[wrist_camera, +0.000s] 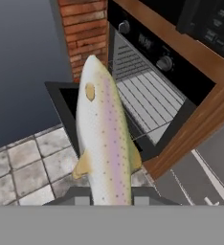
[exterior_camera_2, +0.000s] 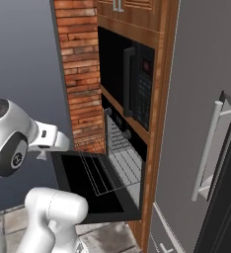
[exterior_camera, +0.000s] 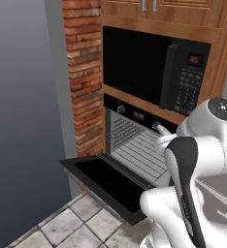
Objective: Place the fish on the rack of the oven, and slide the rack back inside. Close the oven door.
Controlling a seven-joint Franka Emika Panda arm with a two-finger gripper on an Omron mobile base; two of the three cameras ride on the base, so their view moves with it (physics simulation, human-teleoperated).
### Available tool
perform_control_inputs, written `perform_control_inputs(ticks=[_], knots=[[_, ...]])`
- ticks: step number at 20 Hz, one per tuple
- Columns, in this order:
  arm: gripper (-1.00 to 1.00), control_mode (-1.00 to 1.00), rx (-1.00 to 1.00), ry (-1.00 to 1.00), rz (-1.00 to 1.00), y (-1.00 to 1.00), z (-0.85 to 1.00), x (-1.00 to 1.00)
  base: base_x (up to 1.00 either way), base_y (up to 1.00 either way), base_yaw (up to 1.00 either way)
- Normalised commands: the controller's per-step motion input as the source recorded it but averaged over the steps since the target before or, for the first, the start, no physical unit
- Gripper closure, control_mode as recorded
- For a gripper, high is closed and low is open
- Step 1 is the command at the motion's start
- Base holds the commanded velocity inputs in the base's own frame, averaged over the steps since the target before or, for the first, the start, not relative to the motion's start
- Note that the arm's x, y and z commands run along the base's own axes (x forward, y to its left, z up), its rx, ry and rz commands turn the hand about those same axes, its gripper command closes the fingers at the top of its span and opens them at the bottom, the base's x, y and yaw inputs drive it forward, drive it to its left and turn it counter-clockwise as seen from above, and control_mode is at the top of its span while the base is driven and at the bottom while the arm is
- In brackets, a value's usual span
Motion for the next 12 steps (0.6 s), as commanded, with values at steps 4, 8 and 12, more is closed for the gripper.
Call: perform_control_inputs(ticks=[4,8,12], knots=[[1.00,-1.00,-0.02,0.05,0.00,0.04,-0.27,0.18,0.00,0.00,0.00],[1.00,-1.00,-0.01,0.00,0.00,0.00,-0.45,0.46,0.00,0.00,0.00],[1.00,-1.00,-0.07,0.00,0.00,0.00,-0.73,0.62,0.00,0.00,0.00]])
